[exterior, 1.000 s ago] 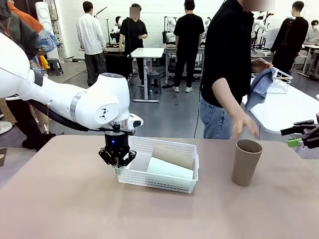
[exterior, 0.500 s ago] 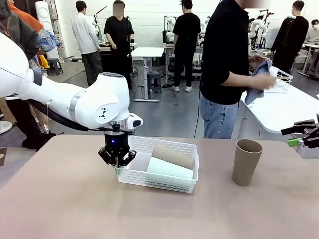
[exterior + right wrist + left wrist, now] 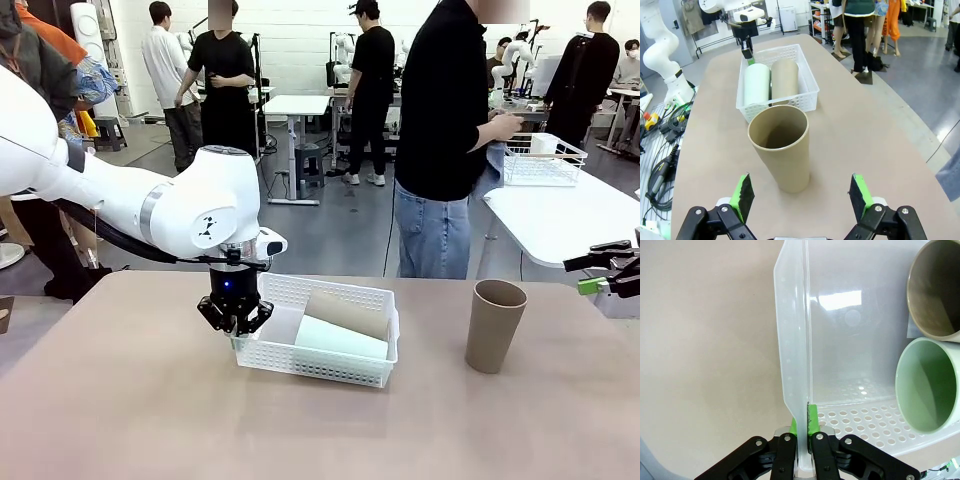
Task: Clean and organize the cups into the basket.
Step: Pick up the Reusable plastic cup from the right side of the table and stack it inside the Organizing basket in the center of the table.
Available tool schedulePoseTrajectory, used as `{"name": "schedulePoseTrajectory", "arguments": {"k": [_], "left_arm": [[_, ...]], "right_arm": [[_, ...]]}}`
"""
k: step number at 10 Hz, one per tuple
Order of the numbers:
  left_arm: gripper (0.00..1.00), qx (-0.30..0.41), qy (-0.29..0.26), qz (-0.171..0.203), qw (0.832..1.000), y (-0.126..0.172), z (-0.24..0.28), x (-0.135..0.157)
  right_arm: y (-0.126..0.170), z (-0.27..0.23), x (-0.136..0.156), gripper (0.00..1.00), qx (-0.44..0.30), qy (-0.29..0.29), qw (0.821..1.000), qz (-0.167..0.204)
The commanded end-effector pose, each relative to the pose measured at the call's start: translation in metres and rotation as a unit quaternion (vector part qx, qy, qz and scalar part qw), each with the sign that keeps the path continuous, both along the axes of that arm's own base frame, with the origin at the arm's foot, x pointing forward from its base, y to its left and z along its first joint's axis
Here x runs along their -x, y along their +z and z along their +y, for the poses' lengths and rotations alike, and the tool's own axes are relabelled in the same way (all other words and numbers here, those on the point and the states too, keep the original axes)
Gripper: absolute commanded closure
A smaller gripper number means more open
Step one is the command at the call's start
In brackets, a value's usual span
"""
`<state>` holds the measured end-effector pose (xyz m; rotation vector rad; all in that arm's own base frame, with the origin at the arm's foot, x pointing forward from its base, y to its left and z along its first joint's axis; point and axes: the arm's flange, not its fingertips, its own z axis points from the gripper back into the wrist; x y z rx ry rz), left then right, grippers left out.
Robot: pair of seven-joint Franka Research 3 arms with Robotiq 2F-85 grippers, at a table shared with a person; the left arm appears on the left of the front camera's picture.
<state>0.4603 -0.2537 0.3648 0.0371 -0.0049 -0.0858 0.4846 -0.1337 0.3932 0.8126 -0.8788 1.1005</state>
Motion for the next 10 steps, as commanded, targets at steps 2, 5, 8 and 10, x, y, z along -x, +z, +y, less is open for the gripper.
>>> {"name": "schedulePoseTrajectory", "arguments": {"k": [2,5,8,10], "left_arm": [[0.95,0.001,0.000,-0.002,1.000,0.001,0.000,0.000],[0.95,0.001,0.000,-0.002,1.000,0.001,0.000,0.000],[0.95,0.001,0.000,-0.002,1.000,0.001,0.000,0.000],[0.95,0.001,0.000,-0.002,1.000,0.001,0.000,0.000]], "right_arm": [[-0.015,0.004,-0.004,0.00,-0.001,0.021,1.000,0.015],[-0.066,0.012,-0.006,0.00,0.028,0.019,0.999,0.024],[-0.101,0.023,-0.006,0.00,0.035,0.034,0.998,0.039],[-0.121,0.032,-0.007,0.00,0.040,0.042,0.997,0.053]]}}
